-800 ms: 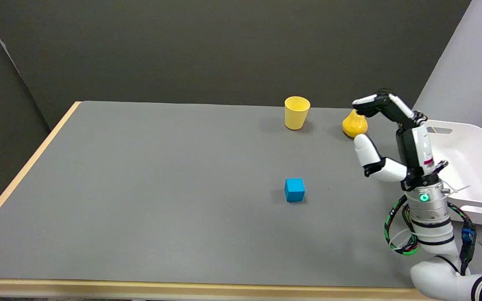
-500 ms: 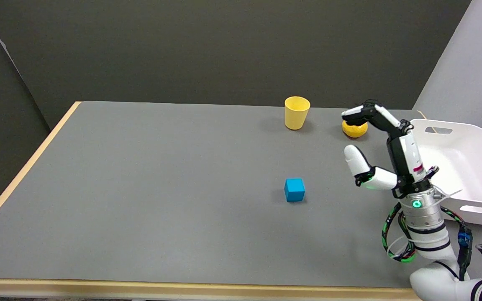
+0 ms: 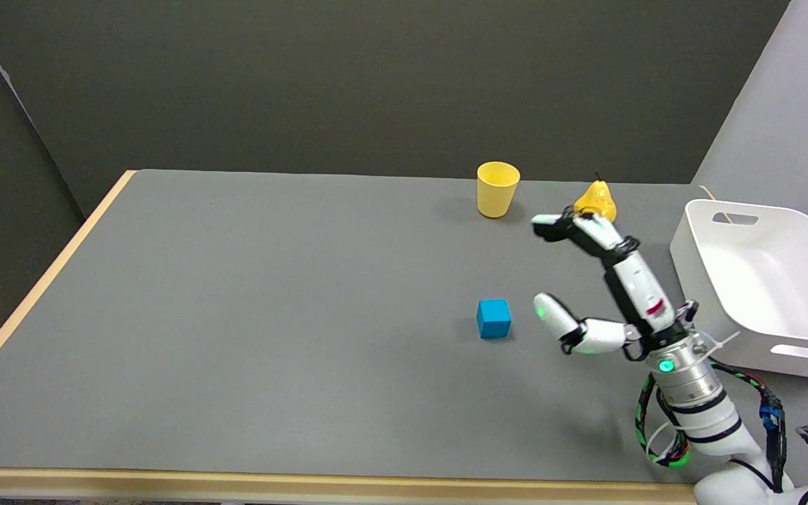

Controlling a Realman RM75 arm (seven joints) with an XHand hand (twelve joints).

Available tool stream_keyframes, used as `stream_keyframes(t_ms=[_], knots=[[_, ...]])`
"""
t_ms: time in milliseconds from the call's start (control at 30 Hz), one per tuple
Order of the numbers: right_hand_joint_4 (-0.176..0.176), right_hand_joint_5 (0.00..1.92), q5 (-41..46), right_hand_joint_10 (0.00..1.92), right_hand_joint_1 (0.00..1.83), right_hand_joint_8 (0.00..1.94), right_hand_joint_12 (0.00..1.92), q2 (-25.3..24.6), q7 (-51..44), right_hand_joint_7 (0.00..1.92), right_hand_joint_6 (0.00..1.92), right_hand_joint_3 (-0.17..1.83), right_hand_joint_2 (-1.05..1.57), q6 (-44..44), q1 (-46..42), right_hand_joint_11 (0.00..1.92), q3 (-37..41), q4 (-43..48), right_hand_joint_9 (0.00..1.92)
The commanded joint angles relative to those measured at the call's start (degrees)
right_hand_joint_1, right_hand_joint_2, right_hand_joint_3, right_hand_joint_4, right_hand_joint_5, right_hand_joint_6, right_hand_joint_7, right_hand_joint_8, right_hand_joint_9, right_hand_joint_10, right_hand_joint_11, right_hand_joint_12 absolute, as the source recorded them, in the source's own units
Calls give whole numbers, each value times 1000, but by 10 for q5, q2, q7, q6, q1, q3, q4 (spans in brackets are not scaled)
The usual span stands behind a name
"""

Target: Pick up the cube.

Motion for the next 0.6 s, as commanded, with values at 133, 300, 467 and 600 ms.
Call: stream_keyframes(t_ms=[133, 300, 467, 600], knots=[[17, 296, -126, 835, 623, 466, 1266, -2, -160, 379, 551, 905, 617, -233, -4, 44, 11, 25, 255], [17, 287, -167, 814, 606, 451, 1252, -2, -155, 363, 538, 906, 608, -288, -4, 32, 20, 30, 234], [16, 282, -173, 808, 586, 443, 1257, -1, -152, 354, 531, 900, 597, -286, -5, 38, 19, 33, 223], [14, 280, -173, 806, 578, 436, 1263, 0, -152, 351, 525, 896, 594, -283, -6, 42, 19, 37, 218]])
